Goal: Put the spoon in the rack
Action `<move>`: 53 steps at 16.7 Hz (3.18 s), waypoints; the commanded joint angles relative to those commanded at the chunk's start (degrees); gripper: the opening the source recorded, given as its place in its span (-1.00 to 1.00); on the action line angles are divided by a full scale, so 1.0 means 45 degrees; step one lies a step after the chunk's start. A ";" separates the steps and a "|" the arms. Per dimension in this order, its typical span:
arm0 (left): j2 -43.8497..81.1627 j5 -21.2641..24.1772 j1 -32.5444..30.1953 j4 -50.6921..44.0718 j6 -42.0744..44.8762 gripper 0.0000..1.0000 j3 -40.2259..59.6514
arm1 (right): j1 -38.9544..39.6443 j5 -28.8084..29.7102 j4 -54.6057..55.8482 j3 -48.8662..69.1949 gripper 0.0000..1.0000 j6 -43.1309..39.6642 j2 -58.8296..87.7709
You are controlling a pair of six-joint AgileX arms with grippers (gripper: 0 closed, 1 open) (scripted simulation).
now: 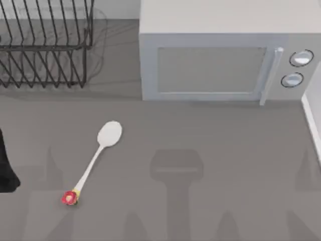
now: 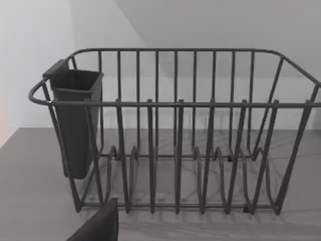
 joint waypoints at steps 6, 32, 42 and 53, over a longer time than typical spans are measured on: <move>0.1342 0.0056 -0.0455 -0.0993 -0.0015 1.00 0.1243 | 0.0000 0.0000 0.0000 0.0000 1.00 0.0000 0.0000; 2.2898 0.0005 -0.5392 -1.3646 -0.0138 1.00 1.6473 | 0.0000 0.0000 0.0000 0.0000 1.00 0.0000 0.0000; 2.4368 0.0011 -0.5358 -1.0011 -0.0084 1.00 1.4529 | 0.0000 0.0000 0.0000 0.0000 1.00 0.0000 0.0000; 2.5027 0.0015 -0.5361 -0.8769 -0.0074 0.40 1.3725 | 0.0000 0.0000 0.0000 0.0000 1.00 0.0000 0.0000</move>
